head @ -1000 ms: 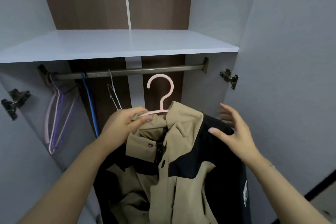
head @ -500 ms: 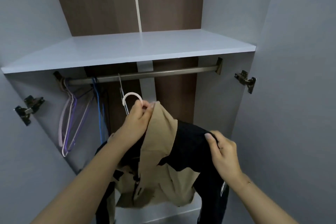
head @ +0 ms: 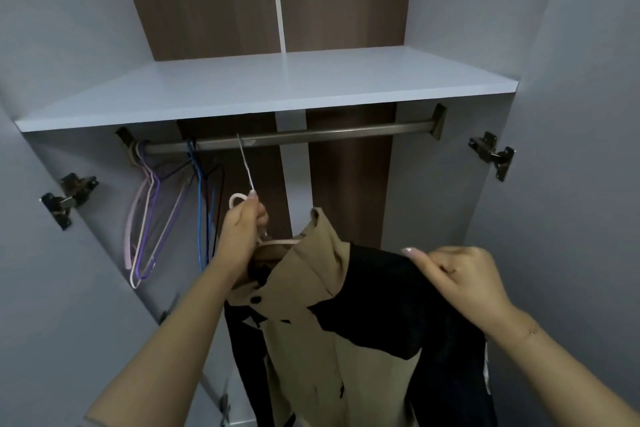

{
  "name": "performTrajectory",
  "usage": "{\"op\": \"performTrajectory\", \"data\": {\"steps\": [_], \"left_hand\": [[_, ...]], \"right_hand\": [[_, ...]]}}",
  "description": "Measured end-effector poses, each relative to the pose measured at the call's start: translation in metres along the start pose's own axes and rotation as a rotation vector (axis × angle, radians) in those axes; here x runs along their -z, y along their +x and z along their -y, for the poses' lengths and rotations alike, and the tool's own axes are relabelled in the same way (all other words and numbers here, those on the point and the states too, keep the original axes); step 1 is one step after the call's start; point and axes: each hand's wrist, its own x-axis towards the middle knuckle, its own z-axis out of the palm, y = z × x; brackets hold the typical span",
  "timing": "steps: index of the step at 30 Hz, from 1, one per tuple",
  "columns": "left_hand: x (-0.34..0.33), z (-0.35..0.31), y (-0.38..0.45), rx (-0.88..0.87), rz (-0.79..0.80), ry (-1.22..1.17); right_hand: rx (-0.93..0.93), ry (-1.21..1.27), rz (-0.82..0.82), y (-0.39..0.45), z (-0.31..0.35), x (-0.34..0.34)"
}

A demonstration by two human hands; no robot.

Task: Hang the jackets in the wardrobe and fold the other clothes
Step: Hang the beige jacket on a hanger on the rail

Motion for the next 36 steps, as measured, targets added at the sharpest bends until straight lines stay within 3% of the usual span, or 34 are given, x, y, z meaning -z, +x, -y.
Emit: {"op": "performTrajectory", "data": {"steps": [2,4,6,8,9,10,12,13,15,18,24,29,32,34,36], "left_hand": [[0.007,-0.002,0.003,-0.047,0.012,-0.045],[0.006,-0.010,0.002,-0.098,0.054,-0.086],[-0.004,-0.020,-0.004,-0.137,0.117,-0.070],[-0.017,-0.027,-0.011,-0.161,0.184,-0.002],[-0.022,-0.029,-0.014,-0.174,0.217,0.047],[-0.028,-0.030,-0.017,-0.187,0.251,0.095],[-0.037,-0.033,-0.022,-0.205,0.307,0.161],[-0.041,-0.034,-0.024,-0.207,0.327,0.181],[-0.047,-0.038,-0.028,-0.209,0.356,0.216],[-0.054,-0.041,-0.034,-0.253,0.433,0.269],[-0.052,-0.045,-0.032,-0.251,0.541,0.323],[-0.013,-0.046,-0.021,-0.237,0.684,0.383],[0.022,-0.014,-0.014,-0.166,0.629,0.533],[0.031,0.012,-0.008,-0.280,0.575,0.743],[0.028,0.024,-0.003,-0.410,0.535,0.719]], "right_hand": [[-0.067,0.053,-0.061,0.005,-0.021,0.003],[-0.278,0.216,-0.008,0.012,-0.044,0.001],[-0.577,0.260,0.371,0.021,-0.061,-0.008],[-0.678,0.072,0.713,0.023,-0.068,-0.018],[-0.642,0.005,0.700,0.023,-0.063,-0.020],[-0.578,0.025,0.563,0.022,-0.054,-0.021],[-0.449,0.284,0.231,0.019,-0.017,-0.019],[-0.384,0.416,0.208,0.016,0.006,-0.018],[-0.236,0.336,0.369,0.004,0.039,-0.026],[-0.004,-0.178,0.508,-0.002,0.053,-0.053],[-0.007,-0.024,0.371,0.002,0.062,-0.066],[-0.018,0.043,0.250,-0.010,0.056,-0.060],[-0.110,0.111,0.199,-0.015,0.051,-0.047],[-0.174,0.178,0.180,-0.019,0.050,-0.038],[-0.207,0.212,0.167,-0.022,0.051,-0.027]]}}
